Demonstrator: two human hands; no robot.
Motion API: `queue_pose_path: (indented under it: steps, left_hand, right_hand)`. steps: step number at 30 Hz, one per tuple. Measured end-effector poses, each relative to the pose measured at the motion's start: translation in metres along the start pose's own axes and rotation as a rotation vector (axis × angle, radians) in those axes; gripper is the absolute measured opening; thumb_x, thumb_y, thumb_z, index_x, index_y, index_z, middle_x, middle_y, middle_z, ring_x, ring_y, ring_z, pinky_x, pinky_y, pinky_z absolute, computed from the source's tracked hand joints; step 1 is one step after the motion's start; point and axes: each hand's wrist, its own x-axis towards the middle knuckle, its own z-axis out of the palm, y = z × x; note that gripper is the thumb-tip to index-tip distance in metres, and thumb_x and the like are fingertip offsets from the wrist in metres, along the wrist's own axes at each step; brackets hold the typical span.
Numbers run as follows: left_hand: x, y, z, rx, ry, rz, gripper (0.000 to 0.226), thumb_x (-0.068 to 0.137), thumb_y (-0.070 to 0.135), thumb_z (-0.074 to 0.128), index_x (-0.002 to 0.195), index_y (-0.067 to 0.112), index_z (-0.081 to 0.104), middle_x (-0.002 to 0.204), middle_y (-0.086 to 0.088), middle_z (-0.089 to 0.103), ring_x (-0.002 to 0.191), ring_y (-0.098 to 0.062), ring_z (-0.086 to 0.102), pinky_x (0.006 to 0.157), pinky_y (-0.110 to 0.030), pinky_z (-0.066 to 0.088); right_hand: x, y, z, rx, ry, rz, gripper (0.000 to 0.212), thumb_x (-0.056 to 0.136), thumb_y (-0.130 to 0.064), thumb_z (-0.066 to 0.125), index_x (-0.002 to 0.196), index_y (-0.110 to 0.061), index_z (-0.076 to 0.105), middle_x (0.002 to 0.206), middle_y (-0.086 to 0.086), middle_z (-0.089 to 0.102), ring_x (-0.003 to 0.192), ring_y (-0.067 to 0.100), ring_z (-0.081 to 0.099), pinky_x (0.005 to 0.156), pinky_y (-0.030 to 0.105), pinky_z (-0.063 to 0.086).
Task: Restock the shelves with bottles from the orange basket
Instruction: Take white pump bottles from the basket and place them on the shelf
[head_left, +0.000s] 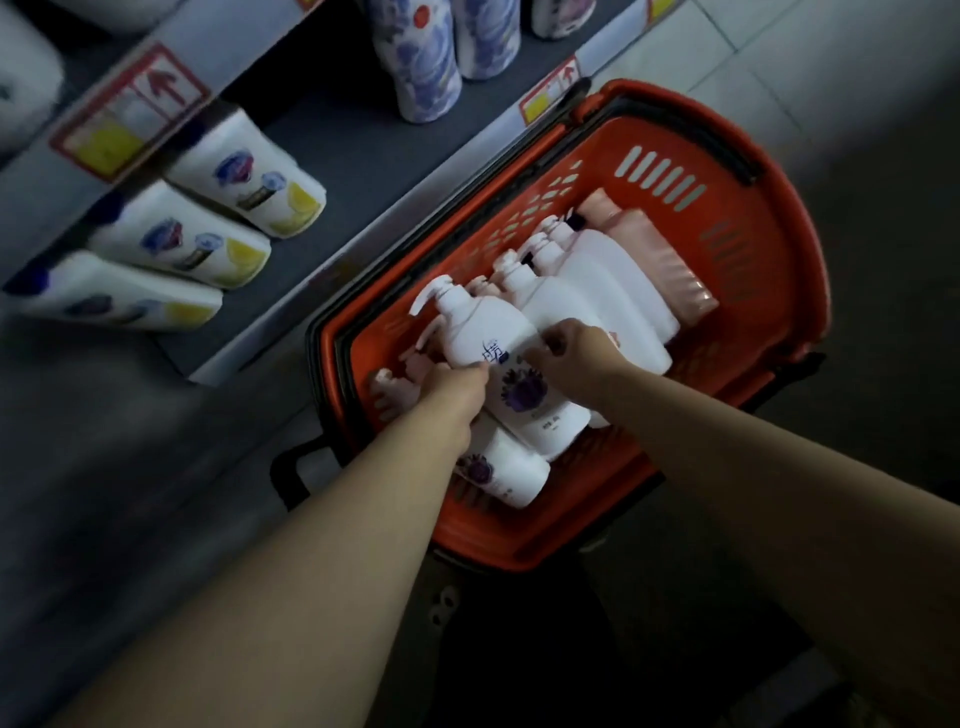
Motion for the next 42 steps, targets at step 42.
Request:
queue_pose_path:
  steps: [42]
  left_hand:
    - [-0.294,-0.008,-0.193,-0.844,-0.214,0.485,0.034,0.091,0.016,0.06,0.125,0.018,0.054,0.115,-0.006,0.067,0.097,-0.025,0.065,0.089,-0.051,0.052]
  right_hand:
    - [-0.289,-0.162,-0.084,0.652,-0.348,-0.336,0.036,0.098,-0.033,0.047,0.12,-0.007,0.058,0.111,0.009,0.07,0.096,0.021,0.066,0.082,0.04,0.057]
